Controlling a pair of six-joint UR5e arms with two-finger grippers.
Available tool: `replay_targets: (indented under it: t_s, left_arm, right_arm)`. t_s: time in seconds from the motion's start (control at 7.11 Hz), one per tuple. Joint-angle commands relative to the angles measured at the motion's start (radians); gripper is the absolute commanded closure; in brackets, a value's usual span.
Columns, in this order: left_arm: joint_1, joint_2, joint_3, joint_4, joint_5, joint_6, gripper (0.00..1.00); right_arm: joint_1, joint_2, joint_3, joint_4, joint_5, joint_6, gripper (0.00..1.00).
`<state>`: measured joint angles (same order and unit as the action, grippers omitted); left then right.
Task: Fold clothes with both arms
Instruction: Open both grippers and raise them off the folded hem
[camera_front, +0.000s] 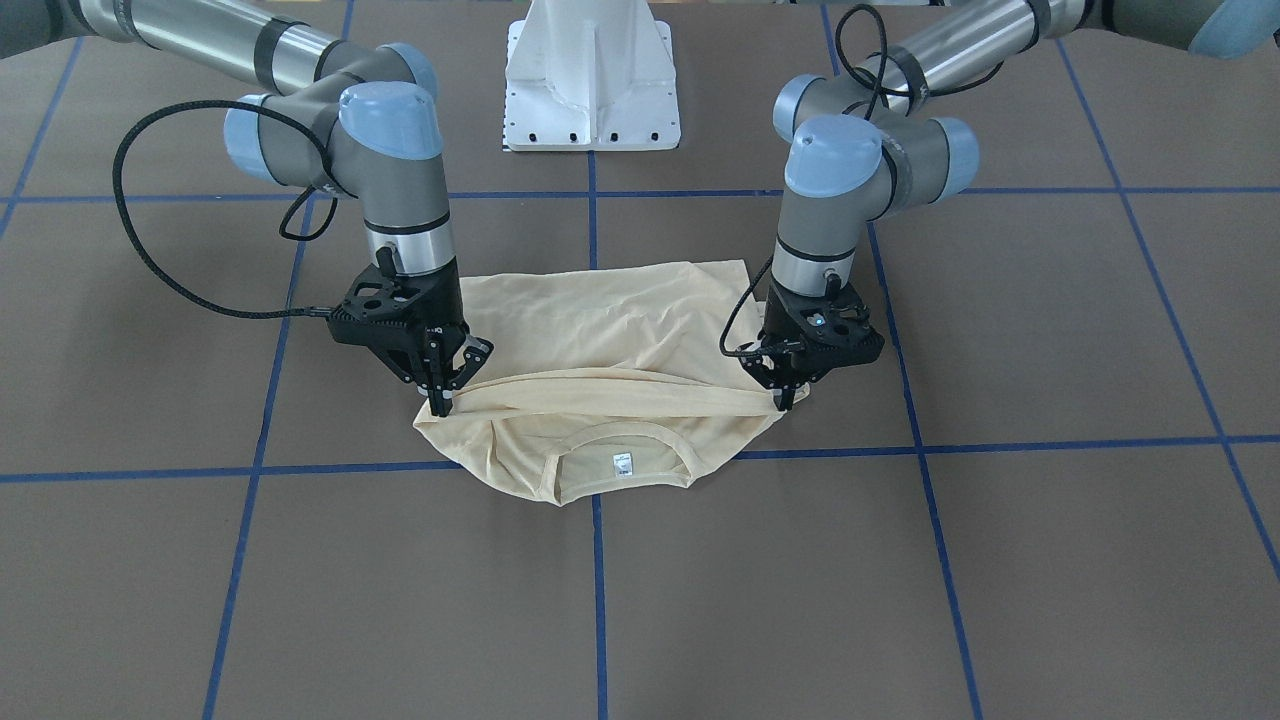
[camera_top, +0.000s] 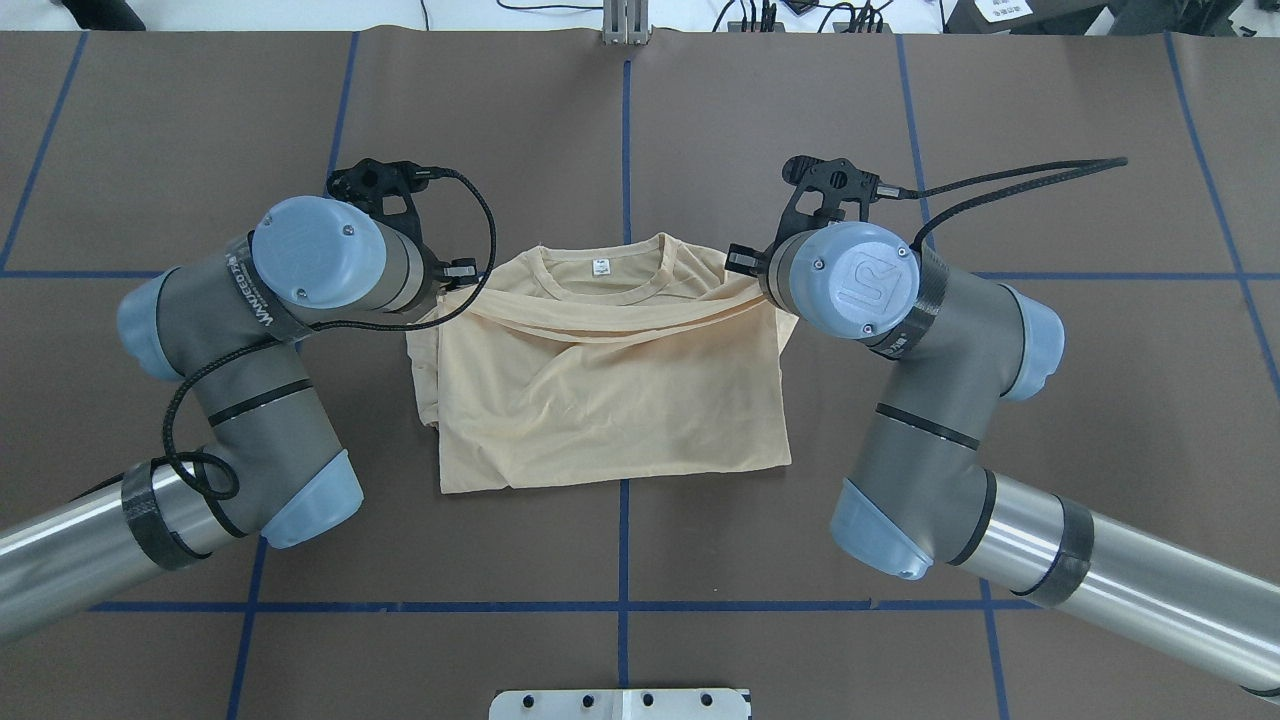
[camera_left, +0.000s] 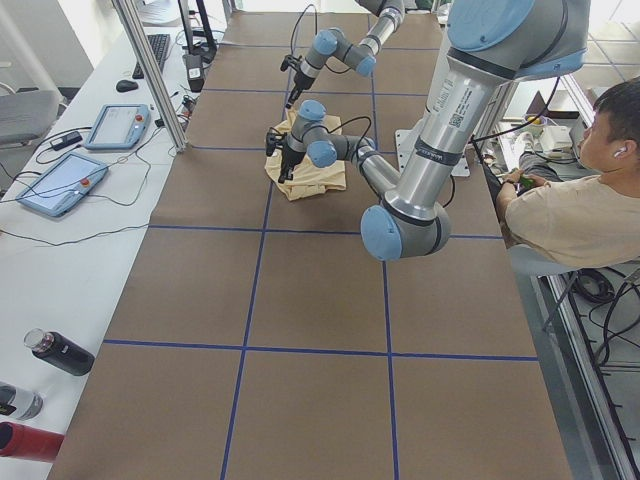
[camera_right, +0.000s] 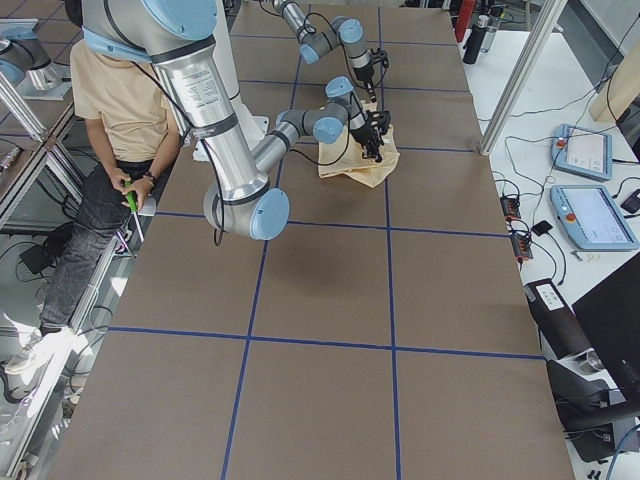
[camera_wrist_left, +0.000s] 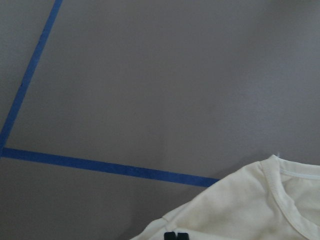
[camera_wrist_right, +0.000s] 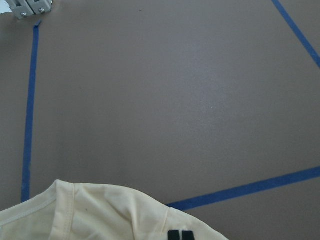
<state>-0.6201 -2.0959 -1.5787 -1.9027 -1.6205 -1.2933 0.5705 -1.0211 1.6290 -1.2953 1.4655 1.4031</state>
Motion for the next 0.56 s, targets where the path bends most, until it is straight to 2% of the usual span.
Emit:
replay_targets:
  t_s: [0.0,0.14,0.28,0.42]
  left_arm:
    - [-0.003,-0.001,0.028,-0.041,0.002,0.032,1.00]
    - [-0.006,-0.001,0.029,-0.054,0.001,0.032,1.00]
    - [-0.006,-0.001,0.028,-0.059,0.001,0.032,0.62]
    - [-0.009,0.001,0.016,-0.056,-0.002,0.072,0.01]
  right_arm:
    - [0.009,0.009,-0.044,0.033,0.001,-0.022,1.00]
    - [0.012,0.010,-0.049,0.034,0.003,-0.021,0.86]
    - [0.014,0.010,-0.050,0.034,0.003,-0.024,0.01]
    - [0.046,0.027,-0.049,0.034,0.053,-0.038,0.00]
